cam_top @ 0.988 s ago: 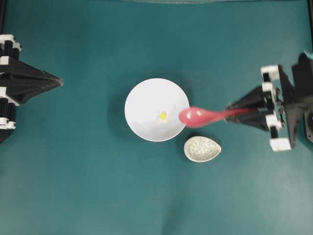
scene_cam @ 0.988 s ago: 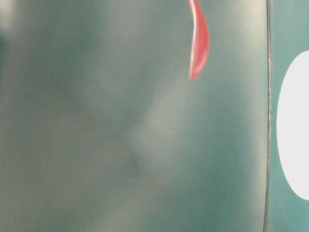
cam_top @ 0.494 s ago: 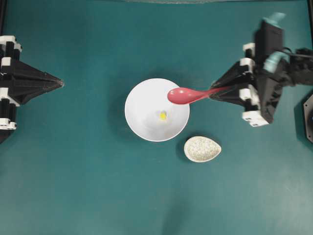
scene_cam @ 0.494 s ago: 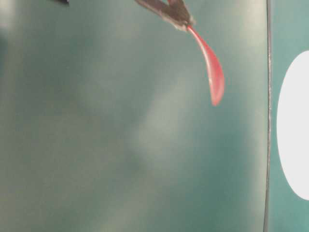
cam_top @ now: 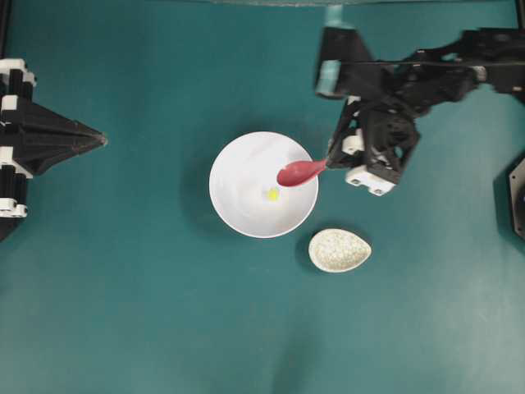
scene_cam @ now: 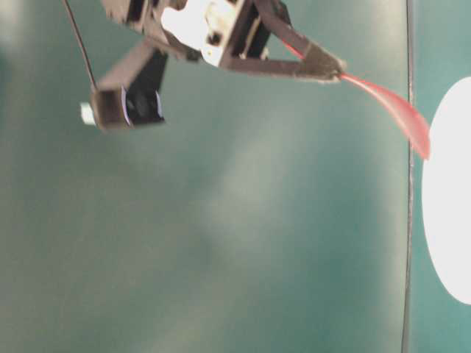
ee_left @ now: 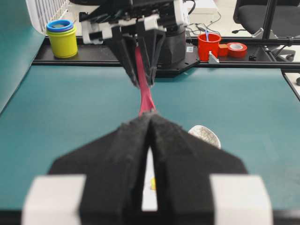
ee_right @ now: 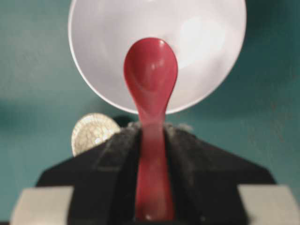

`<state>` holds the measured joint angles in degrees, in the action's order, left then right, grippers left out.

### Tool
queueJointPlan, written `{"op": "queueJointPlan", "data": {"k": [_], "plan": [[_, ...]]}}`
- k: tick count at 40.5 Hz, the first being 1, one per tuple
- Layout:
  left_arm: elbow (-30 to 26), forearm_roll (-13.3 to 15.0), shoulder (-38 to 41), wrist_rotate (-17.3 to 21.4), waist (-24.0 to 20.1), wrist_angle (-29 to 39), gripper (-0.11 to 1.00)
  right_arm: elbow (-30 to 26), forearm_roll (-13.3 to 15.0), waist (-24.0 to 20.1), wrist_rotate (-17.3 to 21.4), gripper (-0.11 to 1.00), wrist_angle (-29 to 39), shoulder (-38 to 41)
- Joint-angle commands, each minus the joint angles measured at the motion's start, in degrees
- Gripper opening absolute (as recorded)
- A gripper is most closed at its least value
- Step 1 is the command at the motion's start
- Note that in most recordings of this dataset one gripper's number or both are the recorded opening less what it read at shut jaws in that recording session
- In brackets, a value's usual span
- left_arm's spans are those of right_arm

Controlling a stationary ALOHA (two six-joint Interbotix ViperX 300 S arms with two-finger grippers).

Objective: Scoop the yellow hexagonal prism block from the bowl with a spoon using the right arm.
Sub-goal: 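Lower the spoon bowl into the white bowl beside the yellow block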

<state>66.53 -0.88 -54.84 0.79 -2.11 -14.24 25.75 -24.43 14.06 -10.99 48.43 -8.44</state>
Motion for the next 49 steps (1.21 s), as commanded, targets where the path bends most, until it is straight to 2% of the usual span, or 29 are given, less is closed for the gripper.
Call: {"op": "queueJointPlan", "data": {"k": [1,6,11,22,49], "plan": [[-1.6,-0.2,0.2,0.1,-0.1,-0.3,0.0,-4.8,2.4,0.1,2.8,0.24,4.7,1.9],[-1.5,-0.2,0.2,0.1,-0.1,0.0,0.0,-8.3,5.1,0.1,6.9,0.24,10.7,4.4],[-1.5,-0.2,0.2,0.1,-0.1,0.4,0.0,-10.2,5.5,-0.4,8.7,0.24,14.8,5.8],[-1.5,-0.2,0.2,0.2,-0.1,0.4,0.0,-12.7,5.5,-2.2,9.1,0.24,15.9,7.6],[-1.5,-0.2,0.1,0.2,-0.1,0.5,0.0,-15.7,5.8,-2.3,9.1,0.24,18.2,12.0]]}}
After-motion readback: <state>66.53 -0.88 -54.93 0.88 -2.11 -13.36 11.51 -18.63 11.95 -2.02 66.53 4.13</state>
